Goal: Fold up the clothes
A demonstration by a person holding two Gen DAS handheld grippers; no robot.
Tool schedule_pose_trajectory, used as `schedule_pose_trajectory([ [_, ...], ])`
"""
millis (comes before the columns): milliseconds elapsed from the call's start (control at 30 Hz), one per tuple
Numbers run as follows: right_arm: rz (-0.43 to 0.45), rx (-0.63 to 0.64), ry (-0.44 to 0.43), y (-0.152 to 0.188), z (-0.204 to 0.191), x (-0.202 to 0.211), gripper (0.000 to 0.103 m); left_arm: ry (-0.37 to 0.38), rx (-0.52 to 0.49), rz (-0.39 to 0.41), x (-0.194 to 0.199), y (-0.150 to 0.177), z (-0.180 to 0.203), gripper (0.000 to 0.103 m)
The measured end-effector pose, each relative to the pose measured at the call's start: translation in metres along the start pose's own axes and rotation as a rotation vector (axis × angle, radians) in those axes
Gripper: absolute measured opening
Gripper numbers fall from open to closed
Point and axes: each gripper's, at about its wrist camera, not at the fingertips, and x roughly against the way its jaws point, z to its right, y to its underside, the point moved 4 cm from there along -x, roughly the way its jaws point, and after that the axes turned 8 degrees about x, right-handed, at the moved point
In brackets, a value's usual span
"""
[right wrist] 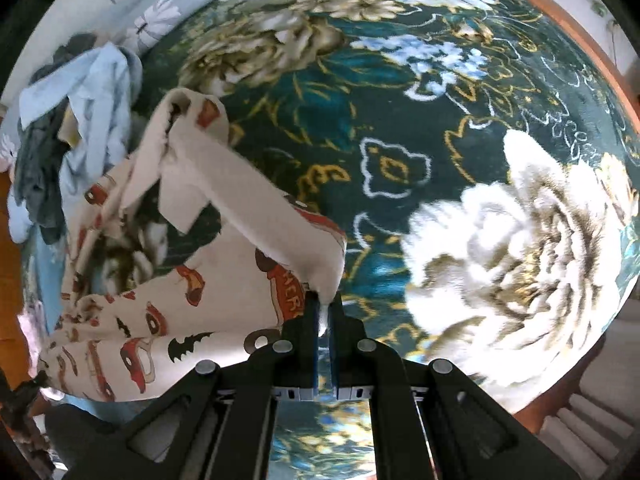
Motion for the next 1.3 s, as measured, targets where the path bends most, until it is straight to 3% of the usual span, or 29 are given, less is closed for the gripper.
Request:
schedule_pose_trajectory([
  [100,-0.04,0.061,0.023,-0.001,-0.005,-0.007,0.004,0.037,0.028,-0.028,0.0,0.004,-0.002,0.014],
  [200,-0.062,0.069,0.019,-0.004,-0.005,-0.007,0.005,0.051,0.053,-0.048,0.003,0.004,-0.007,0.027],
  [267,-0.073,0.06,0.015,-0.006,-0.004,-0.005,0.01,0.061,0.07,-0.03,0.009,0.002,-0.01,0.034],
  [300,-0.069,0.051,0.02,-0.008,-0.003,-0.001,0.015,0.074,0.085,-0.018,0.012,-0.001,-0.013,0.043],
  [333,-0.045,0.051,0.044,-0.012,-0.002,0.007,0.019,0.097,0.116,-0.003,0.015,-0.005,-0.017,0.053],
  [467,0.08,0.117,0.11,-0.034,-0.026,0.031,0.022,0.159,0.265,0.041,0.009,-0.024,-0.033,0.059],
  [500,0.11,0.148,0.102,-0.041,-0.042,0.033,0.022,0.17,0.324,0.035,-0.001,-0.03,-0.036,0.059],
  [633,0.123,0.363,-0.083,-0.054,-0.149,0.015,0.022,0.236,0.463,0.005,-0.031,-0.037,-0.036,0.058],
  [700,0.097,0.549,-0.206,-0.052,-0.234,-0.001,0.025,0.216,0.455,0.077,-0.024,-0.039,-0.033,0.059],
  [800,0.074,0.766,-0.305,-0.045,-0.339,-0.022,0.037,0.116,0.458,0.207,-0.01,-0.035,-0.038,0.059],
  [867,0.054,0.924,-0.359,-0.035,-0.414,-0.037,0.038,0.128,0.473,0.252,-0.003,-0.031,-0.042,0.059],
  [967,0.006,1.111,-0.37,-0.02,-0.492,-0.065,0.041,0.171,0.522,0.324,0.008,-0.025,-0.054,0.059],
  [1033,-0.039,1.223,-0.358,-0.003,-0.529,-0.083,0.041,0.216,0.578,0.365,0.013,-0.021,-0.067,0.059],
  [1133,-0.153,1.342,-0.341,0.021,-0.564,-0.114,0.041,0.289,0.695,0.366,0.006,-0.017,-0.094,0.059],
  [1300,-0.275,1.481,-0.351,0.053,-0.559,-0.13,0.041,0.429,0.846,0.378,-0.002,-0.007,-0.126,0.059],
])
